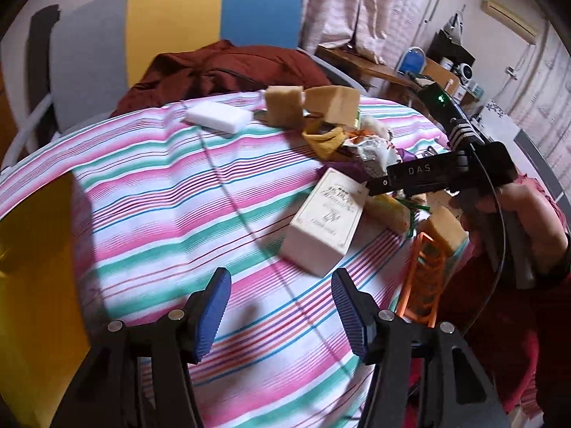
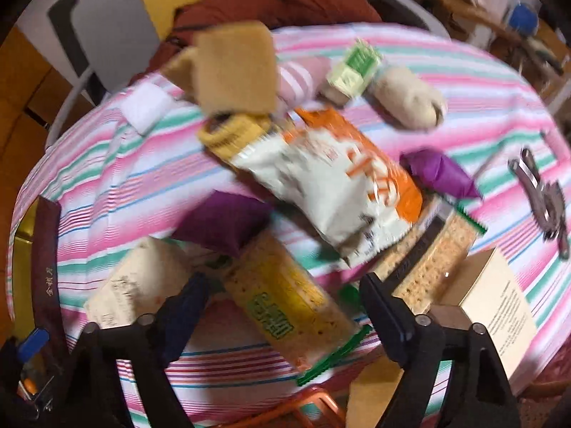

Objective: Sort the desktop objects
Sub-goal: 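Grasp the white ointment box with the left tool while the right tool grasps the WEIDAN cracker pack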

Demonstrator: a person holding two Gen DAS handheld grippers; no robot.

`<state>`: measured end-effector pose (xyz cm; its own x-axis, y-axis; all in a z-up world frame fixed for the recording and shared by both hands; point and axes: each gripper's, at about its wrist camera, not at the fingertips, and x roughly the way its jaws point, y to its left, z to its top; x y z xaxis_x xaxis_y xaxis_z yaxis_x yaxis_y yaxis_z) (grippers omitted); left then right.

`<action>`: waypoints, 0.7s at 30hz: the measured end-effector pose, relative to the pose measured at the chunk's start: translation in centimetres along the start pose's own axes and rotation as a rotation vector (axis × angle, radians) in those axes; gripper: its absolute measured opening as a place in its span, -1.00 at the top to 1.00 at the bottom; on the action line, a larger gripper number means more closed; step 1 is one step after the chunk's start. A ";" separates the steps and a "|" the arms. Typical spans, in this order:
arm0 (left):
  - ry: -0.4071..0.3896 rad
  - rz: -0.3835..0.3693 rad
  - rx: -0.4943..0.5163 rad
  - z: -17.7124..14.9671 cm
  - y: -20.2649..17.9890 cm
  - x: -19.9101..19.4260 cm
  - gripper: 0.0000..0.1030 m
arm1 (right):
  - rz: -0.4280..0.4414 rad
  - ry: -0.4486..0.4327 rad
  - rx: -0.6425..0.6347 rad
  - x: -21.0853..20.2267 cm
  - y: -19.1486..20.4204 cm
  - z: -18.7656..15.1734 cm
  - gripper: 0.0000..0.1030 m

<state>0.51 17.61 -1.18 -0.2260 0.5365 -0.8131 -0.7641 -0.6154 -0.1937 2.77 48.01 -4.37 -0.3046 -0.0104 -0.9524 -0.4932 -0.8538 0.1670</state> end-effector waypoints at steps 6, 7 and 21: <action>0.005 -0.039 0.099 2.8 -2.1 2.4 -0.25 | -0.003 0.004 -0.008 -0.3 0.0 -0.7 -0.56; 0.012 -0.050 0.131 3.2 -2.6 3.3 -0.25 | -0.008 0.014 -0.009 -0.2 0.0 -0.8 -0.57; 0.068 -0.062 0.260 4.2 -4.4 8.4 -0.33 | -0.045 0.062 -0.039 -0.1 0.4 -2.7 -0.80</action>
<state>-0.60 27.27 -4.83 -0.1397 0.5233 -0.8406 -0.9068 -0.4086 -0.1037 4.78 46.29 -4.92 -0.2313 -0.0028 -0.9729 -0.4731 -0.8735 0.1150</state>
